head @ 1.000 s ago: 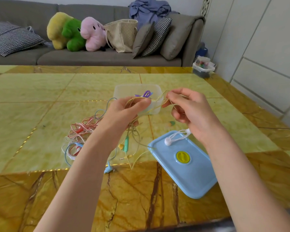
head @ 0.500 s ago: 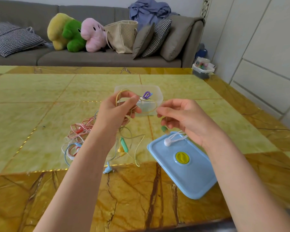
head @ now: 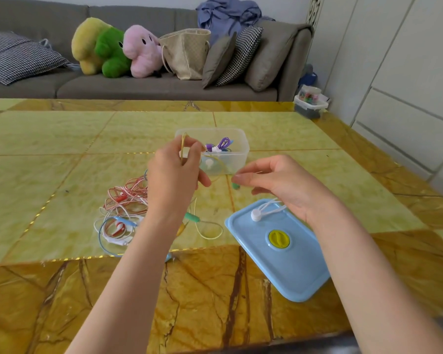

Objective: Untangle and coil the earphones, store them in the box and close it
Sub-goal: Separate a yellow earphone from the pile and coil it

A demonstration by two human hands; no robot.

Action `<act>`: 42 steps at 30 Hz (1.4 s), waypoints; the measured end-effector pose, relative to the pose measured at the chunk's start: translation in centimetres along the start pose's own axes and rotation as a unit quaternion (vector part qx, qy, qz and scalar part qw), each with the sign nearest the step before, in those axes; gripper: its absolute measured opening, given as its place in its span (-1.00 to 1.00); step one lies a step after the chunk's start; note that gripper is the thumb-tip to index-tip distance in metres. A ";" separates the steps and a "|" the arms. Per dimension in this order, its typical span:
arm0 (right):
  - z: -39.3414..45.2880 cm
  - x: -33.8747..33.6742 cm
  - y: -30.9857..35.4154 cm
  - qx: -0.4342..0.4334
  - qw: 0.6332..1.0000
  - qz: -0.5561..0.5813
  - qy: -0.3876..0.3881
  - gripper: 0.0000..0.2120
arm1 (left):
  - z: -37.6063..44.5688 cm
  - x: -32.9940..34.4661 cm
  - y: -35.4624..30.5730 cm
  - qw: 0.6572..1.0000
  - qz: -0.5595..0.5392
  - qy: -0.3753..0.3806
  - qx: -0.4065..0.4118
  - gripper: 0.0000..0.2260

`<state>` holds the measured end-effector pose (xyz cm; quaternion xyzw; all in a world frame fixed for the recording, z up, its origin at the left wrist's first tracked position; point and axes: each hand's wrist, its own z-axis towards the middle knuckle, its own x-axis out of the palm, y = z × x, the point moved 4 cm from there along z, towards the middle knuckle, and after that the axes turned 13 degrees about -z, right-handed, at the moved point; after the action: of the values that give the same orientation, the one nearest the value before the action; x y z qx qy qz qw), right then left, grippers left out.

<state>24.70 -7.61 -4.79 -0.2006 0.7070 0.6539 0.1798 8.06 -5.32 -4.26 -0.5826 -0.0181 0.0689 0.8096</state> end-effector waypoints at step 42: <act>-0.3 -3.4 0.3 -0.076 0.934 0.065 -0.343 -0.88 | -0.8 1.4 0.9 0.966 -0.033 0.168 -0.196 -0.72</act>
<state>27.41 -7.68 -2.76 0.0688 0.5624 0.7447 0.3527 9.43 -5.56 -5.43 -0.7322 0.0854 -0.0616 0.6729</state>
